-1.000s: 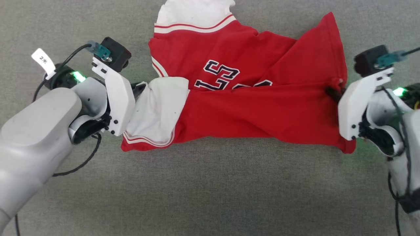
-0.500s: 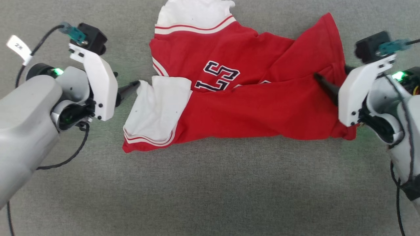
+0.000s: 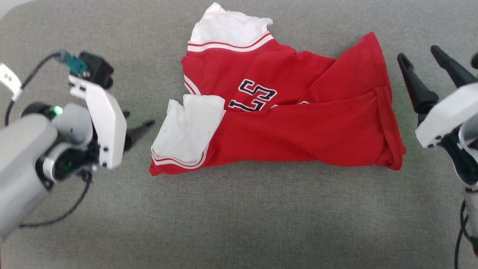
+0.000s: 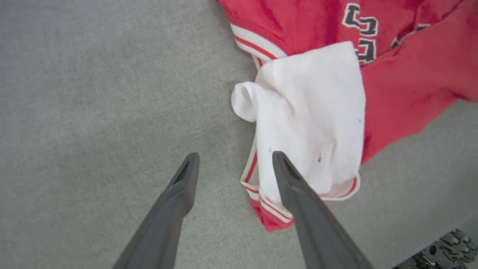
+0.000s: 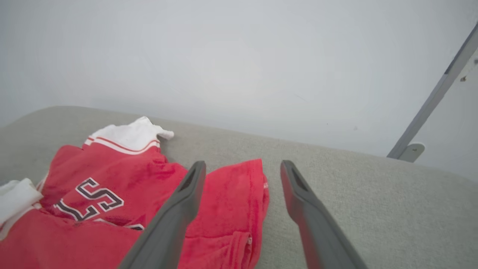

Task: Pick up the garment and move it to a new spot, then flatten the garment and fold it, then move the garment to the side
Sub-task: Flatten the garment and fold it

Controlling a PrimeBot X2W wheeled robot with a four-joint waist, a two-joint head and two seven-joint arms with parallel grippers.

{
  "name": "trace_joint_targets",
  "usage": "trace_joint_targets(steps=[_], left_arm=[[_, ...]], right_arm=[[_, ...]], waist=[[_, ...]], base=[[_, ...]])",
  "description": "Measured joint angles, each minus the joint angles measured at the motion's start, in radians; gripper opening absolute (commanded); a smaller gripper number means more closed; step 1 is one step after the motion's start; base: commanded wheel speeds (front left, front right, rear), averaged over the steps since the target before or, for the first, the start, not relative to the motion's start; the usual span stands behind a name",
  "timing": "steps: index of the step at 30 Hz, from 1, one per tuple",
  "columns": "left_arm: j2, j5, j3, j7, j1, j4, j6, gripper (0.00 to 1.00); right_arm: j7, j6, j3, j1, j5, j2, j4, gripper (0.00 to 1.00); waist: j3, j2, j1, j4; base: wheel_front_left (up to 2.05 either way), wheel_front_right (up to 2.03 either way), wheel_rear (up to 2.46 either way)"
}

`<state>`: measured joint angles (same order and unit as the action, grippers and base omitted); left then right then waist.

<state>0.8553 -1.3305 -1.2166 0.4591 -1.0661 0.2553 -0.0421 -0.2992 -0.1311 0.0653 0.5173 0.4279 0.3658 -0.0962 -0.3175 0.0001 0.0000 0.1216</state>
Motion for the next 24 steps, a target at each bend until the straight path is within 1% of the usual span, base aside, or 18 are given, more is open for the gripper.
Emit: trace_joint_targets(steps=[2, 5, 7, 10, 13, 16, 20, 24], left_arm=[[0.031, -0.029, 0.001, 0.008, 0.029, -0.071, -0.043, 1.0], [0.082, -0.054, 0.0, 0.025, 0.072, -0.169, -0.12, 1.0], [0.112, -0.081, 0.0, 0.034, 0.097, -0.224, -0.164, 1.0], [0.142, -0.096, -0.004, 0.035, 0.134, -0.286, -0.207, 1.0], [0.156, -0.102, -0.008, 0.028, 0.165, -0.31, -0.229, 1.0], [0.152, -0.105, -0.009, 0.006, 0.183, -0.297, -0.24, 1.0], [0.137, -0.118, -0.004, -0.021, 0.203, -0.234, -0.238, 1.0], [0.11, -0.125, -0.002, -0.043, 0.217, -0.158, -0.216, 1.0]], right_arm=[[0.021, 0.0, -0.041, -0.037, -0.039, -0.03, 0.054, 1.0], [0.048, 0.0, -0.097, -0.094, -0.079, -0.083, 0.131, 1.0], [0.06, 0.0, -0.115, -0.127, -0.099, -0.112, 0.177, 1.0], [0.084, 0.0, -0.147, -0.174, -0.127, -0.156, 0.241, 1.0], [0.108, 0.0, -0.169, -0.211, -0.147, -0.204, 0.292, 1.0], [0.123, 0.0, -0.186, -0.243, -0.164, -0.235, 0.332, 1.0], [0.135, 0.0, -0.203, -0.283, -0.174, -0.267, 0.363, 1.0], [0.146, 0.0, -0.224, -0.319, -0.174, -0.293, 0.379, 1.0]], waist=[[0.005, 0.0, 0.0, -0.001], [0.01, 0.0, 0.0, -0.006], [0.012, -0.0001, 0.0, -0.012], [0.015, 0.0, 0.0, -0.024], [0.014, -0.0001, 0.0, -0.041], [0.01, 0.0, 0.0, -0.06], [0.001, 0.0, 0.0, -0.087], [-0.01, 0.0, 0.0, -0.115]], base=[[0.0, 0.0, 0.0], [0.0, 0.0, 0.0], [0.0, 0.0, 0.0], [0.0, 0.0, 0.0], [0.0, 0.0, 0.0], [0.0, 0.0, 0.0], [0.0, 0.0, 0.0], [0.0, 0.0, 0.0]])
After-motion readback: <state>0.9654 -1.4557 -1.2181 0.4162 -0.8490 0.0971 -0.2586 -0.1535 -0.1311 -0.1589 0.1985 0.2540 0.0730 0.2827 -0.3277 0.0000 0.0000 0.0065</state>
